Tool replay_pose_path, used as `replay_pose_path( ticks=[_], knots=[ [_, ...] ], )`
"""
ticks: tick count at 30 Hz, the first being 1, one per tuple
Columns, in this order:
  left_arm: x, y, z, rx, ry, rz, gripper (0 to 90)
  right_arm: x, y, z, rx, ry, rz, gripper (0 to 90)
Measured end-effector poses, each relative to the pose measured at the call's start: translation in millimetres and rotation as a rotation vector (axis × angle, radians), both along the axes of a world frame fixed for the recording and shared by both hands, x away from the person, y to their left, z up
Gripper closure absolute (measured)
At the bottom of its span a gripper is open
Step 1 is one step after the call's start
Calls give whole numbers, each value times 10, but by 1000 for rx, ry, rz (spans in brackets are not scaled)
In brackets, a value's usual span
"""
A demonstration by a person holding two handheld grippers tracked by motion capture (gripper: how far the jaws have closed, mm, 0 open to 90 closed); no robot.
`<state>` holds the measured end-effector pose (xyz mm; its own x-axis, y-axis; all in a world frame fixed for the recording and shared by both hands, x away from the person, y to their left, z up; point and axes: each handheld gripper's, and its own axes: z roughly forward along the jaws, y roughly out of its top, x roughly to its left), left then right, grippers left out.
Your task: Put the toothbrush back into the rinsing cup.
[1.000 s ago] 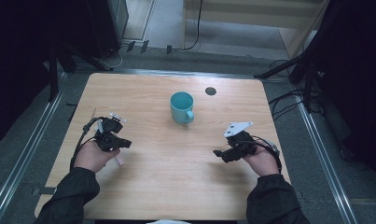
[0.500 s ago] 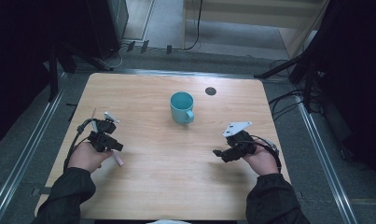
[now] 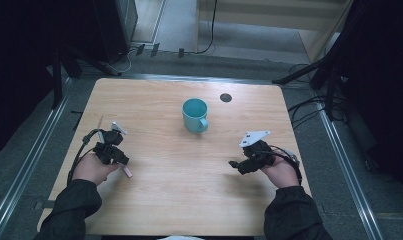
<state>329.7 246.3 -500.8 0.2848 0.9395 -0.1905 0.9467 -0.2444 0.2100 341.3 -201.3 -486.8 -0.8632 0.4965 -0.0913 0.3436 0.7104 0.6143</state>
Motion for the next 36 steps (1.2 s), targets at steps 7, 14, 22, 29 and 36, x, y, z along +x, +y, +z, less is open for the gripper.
replay_pose_path(
  ticks=[7,14,22,29,36],
  knots=[
    [7,1,-30,11,6,-2,889,-6,9,-15,-15,7,2,210],
    [-22,30,-29,21,16,8,889,-2,0,-13,-11,6,0,210],
    [-80,160,-27,21,32,35,889,-1,0,-10,-7,6,-3,210],
    [-118,276,-9,9,35,69,888,11,4,2,-1,-5,0,211],
    [-133,286,-15,11,32,75,887,14,16,6,-5,-6,0,211]
  ],
)
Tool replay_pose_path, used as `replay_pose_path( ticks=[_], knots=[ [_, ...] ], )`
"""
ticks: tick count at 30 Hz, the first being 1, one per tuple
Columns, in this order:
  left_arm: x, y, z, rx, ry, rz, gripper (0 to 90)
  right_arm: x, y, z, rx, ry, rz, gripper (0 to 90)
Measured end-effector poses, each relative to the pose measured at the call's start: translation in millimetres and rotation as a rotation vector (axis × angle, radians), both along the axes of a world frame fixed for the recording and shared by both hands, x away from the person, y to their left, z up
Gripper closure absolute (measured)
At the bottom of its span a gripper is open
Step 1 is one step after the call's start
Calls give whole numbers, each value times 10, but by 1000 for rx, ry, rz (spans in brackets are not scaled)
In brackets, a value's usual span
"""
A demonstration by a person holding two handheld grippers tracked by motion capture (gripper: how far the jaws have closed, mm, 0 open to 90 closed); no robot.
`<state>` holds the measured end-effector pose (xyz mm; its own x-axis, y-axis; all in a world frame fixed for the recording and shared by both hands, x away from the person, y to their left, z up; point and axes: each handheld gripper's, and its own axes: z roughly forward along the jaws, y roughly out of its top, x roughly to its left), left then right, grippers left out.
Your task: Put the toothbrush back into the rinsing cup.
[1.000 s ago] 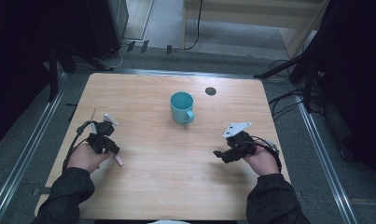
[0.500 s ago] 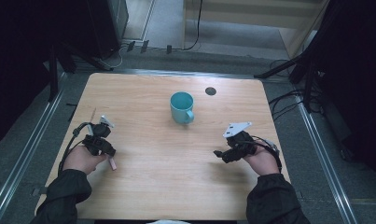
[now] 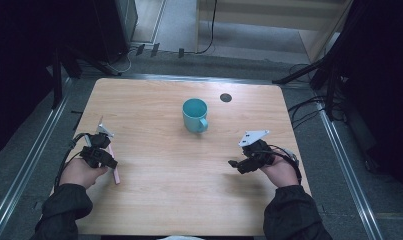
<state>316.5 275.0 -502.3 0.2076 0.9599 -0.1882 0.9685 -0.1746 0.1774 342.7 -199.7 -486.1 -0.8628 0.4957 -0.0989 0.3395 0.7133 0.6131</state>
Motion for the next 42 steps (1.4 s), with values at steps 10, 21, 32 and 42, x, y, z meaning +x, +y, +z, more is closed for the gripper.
replay_pose_path(
  ticks=[10,21,32,42],
  knots=[
    [-12,-10,-10,-20,3,-9,886,8,17,1,-2,4,7,211],
    [-36,96,-12,-24,9,17,881,18,35,3,2,2,11,211],
    [-54,248,-10,-19,18,50,872,23,45,2,-1,6,12,211],
    [-53,297,25,-27,12,65,839,24,50,-1,-2,8,15,211]
  ],
)
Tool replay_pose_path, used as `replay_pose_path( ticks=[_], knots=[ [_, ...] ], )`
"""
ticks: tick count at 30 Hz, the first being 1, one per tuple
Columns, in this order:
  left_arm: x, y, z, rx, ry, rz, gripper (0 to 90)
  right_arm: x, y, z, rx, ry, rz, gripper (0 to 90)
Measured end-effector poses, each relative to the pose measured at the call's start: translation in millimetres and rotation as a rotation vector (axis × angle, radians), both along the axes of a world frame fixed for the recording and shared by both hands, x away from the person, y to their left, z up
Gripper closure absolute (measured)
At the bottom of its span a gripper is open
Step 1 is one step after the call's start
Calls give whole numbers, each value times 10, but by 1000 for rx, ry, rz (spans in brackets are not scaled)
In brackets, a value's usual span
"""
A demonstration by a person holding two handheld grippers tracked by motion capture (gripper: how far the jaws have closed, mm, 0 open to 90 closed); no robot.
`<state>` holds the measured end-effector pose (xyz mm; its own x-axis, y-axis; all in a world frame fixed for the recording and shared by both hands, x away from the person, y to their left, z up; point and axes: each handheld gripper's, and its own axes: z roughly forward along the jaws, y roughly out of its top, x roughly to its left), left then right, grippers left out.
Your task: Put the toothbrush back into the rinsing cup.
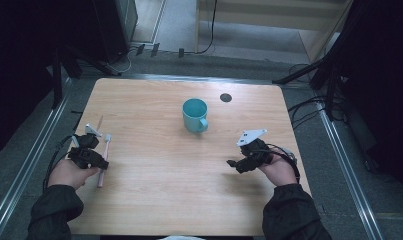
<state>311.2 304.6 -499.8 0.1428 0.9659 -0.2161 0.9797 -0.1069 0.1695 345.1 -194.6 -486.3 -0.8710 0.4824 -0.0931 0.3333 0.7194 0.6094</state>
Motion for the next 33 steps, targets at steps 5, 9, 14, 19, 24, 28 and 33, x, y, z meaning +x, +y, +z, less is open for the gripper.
replay_pose_path(
  ticks=[5,9,14,19,24,28,33],
  knots=[
    [15,10,59,9,-21,2,823,-4,0,-2,-2,4,-1,211],
    [59,60,67,25,-36,30,801,-5,-5,-7,-6,5,3,211],
    [126,98,52,28,-28,34,760,-15,-11,-13,-10,6,4,211],
    [185,104,38,36,-30,39,738,-34,-30,-20,-16,7,-4,211],
    [255,89,5,60,-17,34,717,-67,-78,-25,-17,8,-16,211],
    [287,82,-8,64,-6,33,716,-87,-106,-25,-19,8,-21,211],
    [308,62,-26,76,1,30,715,-98,-133,-25,-19,2,-26,211]
  ],
)
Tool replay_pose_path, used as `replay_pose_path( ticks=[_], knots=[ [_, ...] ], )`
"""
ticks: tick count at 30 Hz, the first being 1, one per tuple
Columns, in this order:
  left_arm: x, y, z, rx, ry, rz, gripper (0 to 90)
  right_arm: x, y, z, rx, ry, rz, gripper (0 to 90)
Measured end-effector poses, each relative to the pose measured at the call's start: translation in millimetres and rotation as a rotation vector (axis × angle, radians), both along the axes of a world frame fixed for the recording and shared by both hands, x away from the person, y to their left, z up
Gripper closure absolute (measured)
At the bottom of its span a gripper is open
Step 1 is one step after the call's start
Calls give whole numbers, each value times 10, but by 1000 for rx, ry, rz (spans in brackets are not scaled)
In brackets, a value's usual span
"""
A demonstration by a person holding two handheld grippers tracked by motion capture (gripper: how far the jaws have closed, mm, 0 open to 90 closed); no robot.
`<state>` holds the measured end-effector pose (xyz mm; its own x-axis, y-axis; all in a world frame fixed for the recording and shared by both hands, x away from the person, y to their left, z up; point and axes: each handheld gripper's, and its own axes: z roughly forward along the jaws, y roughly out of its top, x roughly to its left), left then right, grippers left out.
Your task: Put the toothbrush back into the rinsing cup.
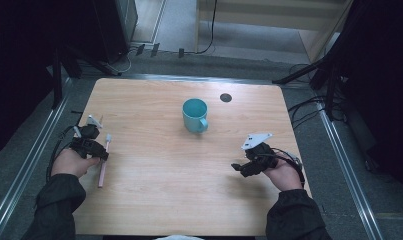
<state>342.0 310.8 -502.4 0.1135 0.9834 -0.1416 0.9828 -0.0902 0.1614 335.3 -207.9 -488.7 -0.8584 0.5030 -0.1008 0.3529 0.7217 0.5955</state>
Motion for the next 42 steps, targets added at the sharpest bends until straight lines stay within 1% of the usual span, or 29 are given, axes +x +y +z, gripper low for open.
replay_pose_path(
  ticks=[3,5,8,9,13,15,16,18,25,29,31,32,35,37,42],
  knots=[
    [7,-2,-19,-3,4,-3,715,-4,-5,1,0,0,0,211],
    [10,-7,-28,6,12,-8,715,-3,-4,0,-1,0,0,211],
    [10,-19,-44,6,14,-6,715,-3,0,-3,-3,-1,2,211],
    [12,-19,-51,2,20,-7,716,-6,1,-2,-6,2,0,211],
    [15,-27,-52,8,17,-3,740,-5,-1,-5,-9,-3,2,211],
    [14,-27,-53,7,18,-10,750,-5,-3,-4,-8,-1,2,211],
    [12,-26,-54,7,16,-10,754,-1,-5,-4,-10,-9,2,211],
    [13,-22,-53,8,17,-10,765,-4,-2,-7,-11,-3,2,211],
    [13,4,-57,-4,13,-12,779,-9,4,-9,-17,0,6,211],
    [19,-19,-48,22,19,-32,783,-12,0,-2,-11,-5,0,211],
    [19,-29,-50,25,16,-34,785,-9,-2,-3,-14,-6,1,211],
    [20,-37,-50,22,17,-27,785,-9,-1,-3,-13,-6,0,211],
    [29,-34,-47,24,20,-34,786,-10,4,-3,-13,-7,1,211],
    [32,-28,-48,16,24,-33,786,-9,5,-4,-16,-6,5,211],
    [34,-21,-50,10,25,-33,787,-7,6,-6,-17,-3,3,211]
  ],
)
